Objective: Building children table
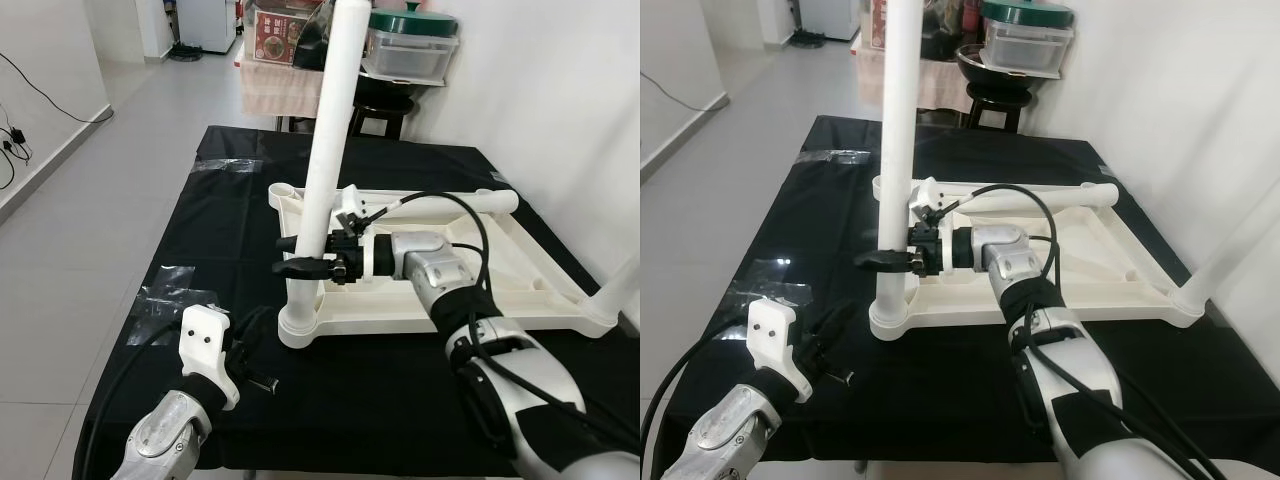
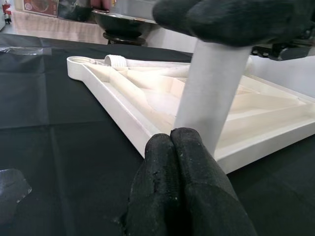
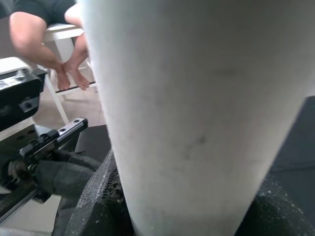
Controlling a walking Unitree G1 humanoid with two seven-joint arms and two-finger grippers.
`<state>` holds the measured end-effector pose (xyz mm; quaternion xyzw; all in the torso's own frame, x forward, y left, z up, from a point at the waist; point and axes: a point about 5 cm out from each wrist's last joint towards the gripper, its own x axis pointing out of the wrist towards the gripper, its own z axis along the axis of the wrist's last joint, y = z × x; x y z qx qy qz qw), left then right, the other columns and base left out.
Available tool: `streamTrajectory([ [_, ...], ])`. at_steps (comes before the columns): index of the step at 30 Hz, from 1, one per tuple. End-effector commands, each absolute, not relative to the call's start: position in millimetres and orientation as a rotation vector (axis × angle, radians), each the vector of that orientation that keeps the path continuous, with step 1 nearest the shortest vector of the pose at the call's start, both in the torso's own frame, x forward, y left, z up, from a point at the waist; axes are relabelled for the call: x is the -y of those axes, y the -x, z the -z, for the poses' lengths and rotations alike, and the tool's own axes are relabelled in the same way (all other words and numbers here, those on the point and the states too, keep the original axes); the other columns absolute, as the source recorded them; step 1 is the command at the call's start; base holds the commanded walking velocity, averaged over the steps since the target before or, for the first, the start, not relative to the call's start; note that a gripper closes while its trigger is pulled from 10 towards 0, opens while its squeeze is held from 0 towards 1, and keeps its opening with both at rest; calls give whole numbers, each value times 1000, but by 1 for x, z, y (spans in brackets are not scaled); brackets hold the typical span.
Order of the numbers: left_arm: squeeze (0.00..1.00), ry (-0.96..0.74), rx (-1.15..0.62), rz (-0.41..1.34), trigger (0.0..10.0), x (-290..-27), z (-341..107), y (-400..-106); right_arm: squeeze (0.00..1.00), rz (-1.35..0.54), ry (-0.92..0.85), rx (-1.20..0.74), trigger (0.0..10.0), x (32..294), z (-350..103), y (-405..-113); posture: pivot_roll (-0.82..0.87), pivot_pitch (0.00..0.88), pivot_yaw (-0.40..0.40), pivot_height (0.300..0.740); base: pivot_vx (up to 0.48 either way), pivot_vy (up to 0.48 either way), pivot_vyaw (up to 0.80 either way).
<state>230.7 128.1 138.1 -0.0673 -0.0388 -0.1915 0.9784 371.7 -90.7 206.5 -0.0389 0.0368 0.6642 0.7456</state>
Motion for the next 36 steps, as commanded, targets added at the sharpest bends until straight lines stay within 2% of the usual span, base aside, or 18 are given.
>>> streamTrajectory([
  [1,0,139,80,391,10000,-125,-139,-229,0,-1414,119,-11,0,102,-215,-374,94,0,-138,740,0,0,0],
  [4,0,139,81,391,10000,-125,-140,-229,0,-1383,128,-13,0,105,-211,-374,89,0,-139,740,0,0,0],
  [5,0,140,83,390,10000,-126,-140,-229,0,-1291,138,-25,0,105,-200,-373,68,0,-139,740,0,0,0],
  [6,0,140,85,389,10000,-127,-141,-229,0,-1022,130,-61,0,96,-180,-374,54,0,-130,740,0,0,0],
  [7,0,140,85,389,10000,-127,-141,-229,0,-1022,130,-61,0,96,-180,-374,54,0,-130,740,0,0,0],
  [10,0,135,85,390,10000,-132,-142,-231,0,-725,186,-96,0,77,-150,-342,20,0,-83,740,0,0,0],
  [17,0,128,72,410,10000,-135,-140,-236,0,-773,201,-81,0,61,-152,-343,29,0,-79,740,0,0,0],
  [18,0,128,74,400,10000,-135,-140,-236,0,-803,212,-78,4235,59,-153,-344,34,0,-84,740,0,0,0],
  [21,0,128,74,400,10000,-135,-140,-236,0,-803,212,-78,4235,59,-153,-344,34,0,-84,740,0,0,0],
  [22,0,128,77,389,10000,-135,-140,-235,0,-872,184,-87,10000,56,-155,-344,34,0,-84,740,0,0,0],
  [23,0,128,79,383,10000,-136,-140,-235,1000,-1002,143,-92,10000,53,-160,-344,37,0,-87,740,0,0,0],
  [26,0,128,80,382,10000,-135,-140,-236,1000,-1132,116,-69,10000,52,-170,-345,41,0,-90,740,0,0,0],
  [29,0,130,80,388,10000,-133,-140,-236,1000,-1419,118,17,10000,58,-194,-349,52,0,-94,740,0,0,0],
  [32,0,131,80,389,10000,-133,-140,-235,1000,-1483,121,15,10000,61,-199,-347,59,0,-97,740,0,0,0],
  [33,0,131,80,389,10000,-132,-140,-235,753,-1554,121,14,10000,63,-206,-349,70,0,-101,740,0,0,0],
  [34,0,131,80,389,10000,-132,-140,-235,753,-1554,121,14,10000,63,-206,-349,70,0,-101,740,0,0,0],
  [35,0,132,80,389,10000,-132,-141,-234,0,-1576,114,7,10000,63,-214,-351,78,0,-101,740,0,0,0],
  [36,0,132,80,389,10000,-132,-141,-234,0,-1576,114,7,10000,63,-214,-351,78,0,-101,740,0,0,0],
])
